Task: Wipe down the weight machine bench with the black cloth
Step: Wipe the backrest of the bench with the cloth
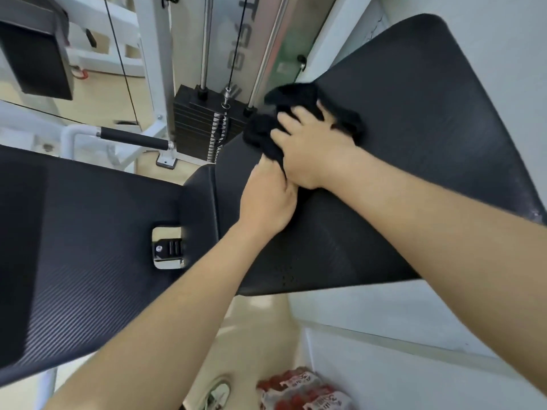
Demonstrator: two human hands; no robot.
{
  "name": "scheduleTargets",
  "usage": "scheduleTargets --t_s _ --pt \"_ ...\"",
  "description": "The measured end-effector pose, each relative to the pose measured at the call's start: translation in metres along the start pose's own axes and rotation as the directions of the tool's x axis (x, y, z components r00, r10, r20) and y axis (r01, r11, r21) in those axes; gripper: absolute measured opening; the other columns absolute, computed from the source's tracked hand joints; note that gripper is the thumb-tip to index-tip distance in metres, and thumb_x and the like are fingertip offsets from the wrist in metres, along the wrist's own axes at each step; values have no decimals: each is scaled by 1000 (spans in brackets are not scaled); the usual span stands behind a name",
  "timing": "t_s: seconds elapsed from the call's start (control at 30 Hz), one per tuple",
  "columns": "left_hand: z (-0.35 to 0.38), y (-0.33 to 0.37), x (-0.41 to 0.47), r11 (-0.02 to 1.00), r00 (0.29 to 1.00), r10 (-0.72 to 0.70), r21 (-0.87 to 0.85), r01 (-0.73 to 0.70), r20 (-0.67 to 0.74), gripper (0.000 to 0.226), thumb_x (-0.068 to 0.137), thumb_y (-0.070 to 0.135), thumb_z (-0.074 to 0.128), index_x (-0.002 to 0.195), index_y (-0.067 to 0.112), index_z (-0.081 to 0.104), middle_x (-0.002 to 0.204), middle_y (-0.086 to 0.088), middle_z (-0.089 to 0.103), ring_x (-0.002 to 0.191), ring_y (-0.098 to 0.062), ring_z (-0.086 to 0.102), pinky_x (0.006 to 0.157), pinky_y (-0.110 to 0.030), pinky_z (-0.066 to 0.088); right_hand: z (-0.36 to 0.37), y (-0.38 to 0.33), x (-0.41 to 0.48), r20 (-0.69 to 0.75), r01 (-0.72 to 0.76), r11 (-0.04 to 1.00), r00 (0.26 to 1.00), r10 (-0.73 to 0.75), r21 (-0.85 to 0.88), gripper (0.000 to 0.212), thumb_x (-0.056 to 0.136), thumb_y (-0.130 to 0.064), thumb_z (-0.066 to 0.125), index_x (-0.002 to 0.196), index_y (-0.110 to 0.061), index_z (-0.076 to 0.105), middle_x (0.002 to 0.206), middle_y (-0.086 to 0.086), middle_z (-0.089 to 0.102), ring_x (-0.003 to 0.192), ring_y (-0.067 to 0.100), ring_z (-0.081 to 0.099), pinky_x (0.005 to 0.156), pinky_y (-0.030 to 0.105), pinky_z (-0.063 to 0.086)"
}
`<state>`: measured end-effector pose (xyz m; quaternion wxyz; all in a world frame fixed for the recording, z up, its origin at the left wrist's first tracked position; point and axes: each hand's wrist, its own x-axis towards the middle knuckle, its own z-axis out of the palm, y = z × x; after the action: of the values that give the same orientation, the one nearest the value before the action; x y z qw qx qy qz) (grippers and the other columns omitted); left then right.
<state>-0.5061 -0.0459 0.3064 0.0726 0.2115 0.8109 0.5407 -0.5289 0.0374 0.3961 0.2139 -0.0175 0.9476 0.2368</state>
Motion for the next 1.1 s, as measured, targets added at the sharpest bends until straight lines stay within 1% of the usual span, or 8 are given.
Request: scheduleTargets --t_s 0.1,0.23,0.4,0.5,0.6,0.77,0.9,1.1 --pt "8 2 -53 1000 1000 0 -30 0 14 36 95 19 44 130 12 49 129 -11 55 110 -28 55 88 -42 48 20 -24 -47 6 12 994 1000 -13 111 57 98 -27 29 153 -25 13 163 -1 3 149 21 -2 116 44 16" --pt "21 13 -140 997 995 -70 -27 72 65 39 94 22 44 132 14 48 129 -1 53 110 -19 55 75 -18 42 38 -53 -131 -22 79 986 997 -76 146 54 97 -20 32 150 -21 22 159 2 20 146 18 13 106 34 32" --pt "32 19 -188 998 993 60 29 -64 103 51 92 25 37 141 13 41 143 -3 48 133 -19 42 107 -39 38 70 -62 -187 -49 28 980 999 -19 195 56 83 -21 31 131 -13 60 134 8 60 127 22 54 90 33 50" --pt "25 19 -173 998 997 -32 -43 35 64 48 84 20 33 128 11 49 126 -3 56 117 -20 50 105 -45 38 59 -50 -169 8 77 995 997 -78 62 72 82 -36 10 147 -19 36 154 6 37 143 23 29 113 41 26" --pt "18 14 -130 995 995 -98 35 97 16 37 80 20 31 108 6 51 109 -8 57 102 -27 51 99 -48 40 37 -28 -124 0 -3 998 1000 3 -65 63 91 -45 7 153 -33 8 163 2 0 149 24 -2 116 50 -3" --pt "-12 -12 -34 978 979 -202 -60 201 -10 15 86 21 52 93 8 52 96 -6 58 91 -24 53 84 -46 46 1 9 -31 10 -109 985 994 112 -134 62 92 -55 13 152 -40 5 163 -3 -6 149 22 -8 114 55 -5" --pt "-39 -21 20 962 932 -266 -126 241 -247 24 87 22 57 108 12 56 105 -3 58 100 -22 55 88 -36 44 -10 23 17 -29 -139 983 990 136 -122 63 93 -56 15 152 -36 7 163 0 -2 149 23 -6 113 57 -7" --pt "-25 -15 64 941 943 -317 -153 300 -98 33 99 28 36 72 18 54 85 -2 61 91 -26 57 70 -31 32 -8 21 54 -111 -105 993 989 99 -50 63 97 -50 19 153 -21 13 162 7 13 149 22 8 116 53 0"
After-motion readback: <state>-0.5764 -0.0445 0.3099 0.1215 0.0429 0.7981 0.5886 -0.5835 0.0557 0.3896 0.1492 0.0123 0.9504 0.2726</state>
